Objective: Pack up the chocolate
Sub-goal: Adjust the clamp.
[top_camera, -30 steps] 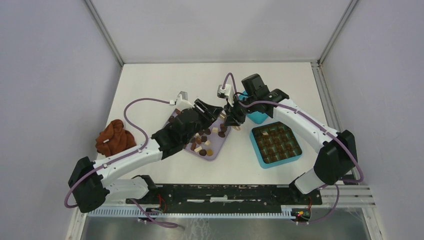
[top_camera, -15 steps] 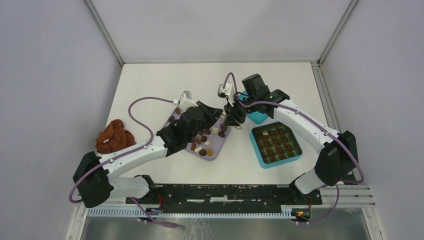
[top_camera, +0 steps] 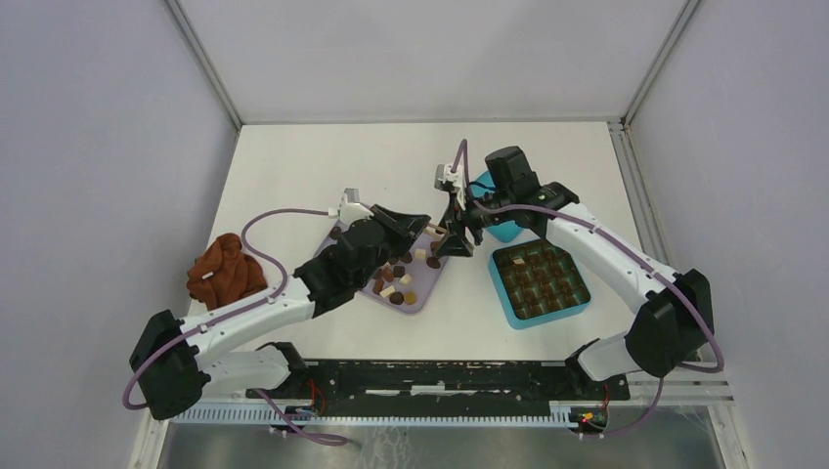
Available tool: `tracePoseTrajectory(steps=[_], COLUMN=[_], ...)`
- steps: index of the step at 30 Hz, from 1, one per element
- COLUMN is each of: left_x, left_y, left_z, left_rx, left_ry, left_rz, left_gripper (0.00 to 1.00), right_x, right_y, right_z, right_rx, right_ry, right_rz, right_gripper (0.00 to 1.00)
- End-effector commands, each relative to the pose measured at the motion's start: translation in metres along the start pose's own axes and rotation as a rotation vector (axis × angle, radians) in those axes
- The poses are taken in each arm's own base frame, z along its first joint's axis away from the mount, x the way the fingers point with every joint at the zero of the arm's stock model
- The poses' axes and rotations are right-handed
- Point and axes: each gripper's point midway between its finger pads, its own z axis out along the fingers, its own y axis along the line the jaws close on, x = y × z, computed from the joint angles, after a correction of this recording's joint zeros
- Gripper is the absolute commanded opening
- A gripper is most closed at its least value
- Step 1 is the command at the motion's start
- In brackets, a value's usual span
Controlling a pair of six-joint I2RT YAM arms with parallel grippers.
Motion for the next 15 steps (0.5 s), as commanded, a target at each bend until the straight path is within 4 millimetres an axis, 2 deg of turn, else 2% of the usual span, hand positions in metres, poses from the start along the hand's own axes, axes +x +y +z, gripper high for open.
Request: tracePoseTrajectory(steps=[1, 8, 15], left_x=[-0.0092, -0.0051, -0.0034], left_y=[-0.0268, -0.0288, -0.0291], left_z=[-0.0092, -0.0082, -0.0076], left_rx=[0.090, 0.100, 0.103], left_ry=[-0.020, 0.000, 0.006], left_rz=[-0.120, -0.136, -0.154], left_gripper=[0.02, 0.02, 0.02], right_x=[-0.0231, -0.0316, -0.0283], right_y=[0.0111, 0.0076, 0.0023], right_z=[-0.0060, -0.0068, -0.0069], right_rx=[-0.043, 0.002, 0.033], right_ry=[-0.109, -0.176, -0.162], right_rz=[-0.013, -0.018, -0.042], right_gripper=[0.65, 0.61, 0.47])
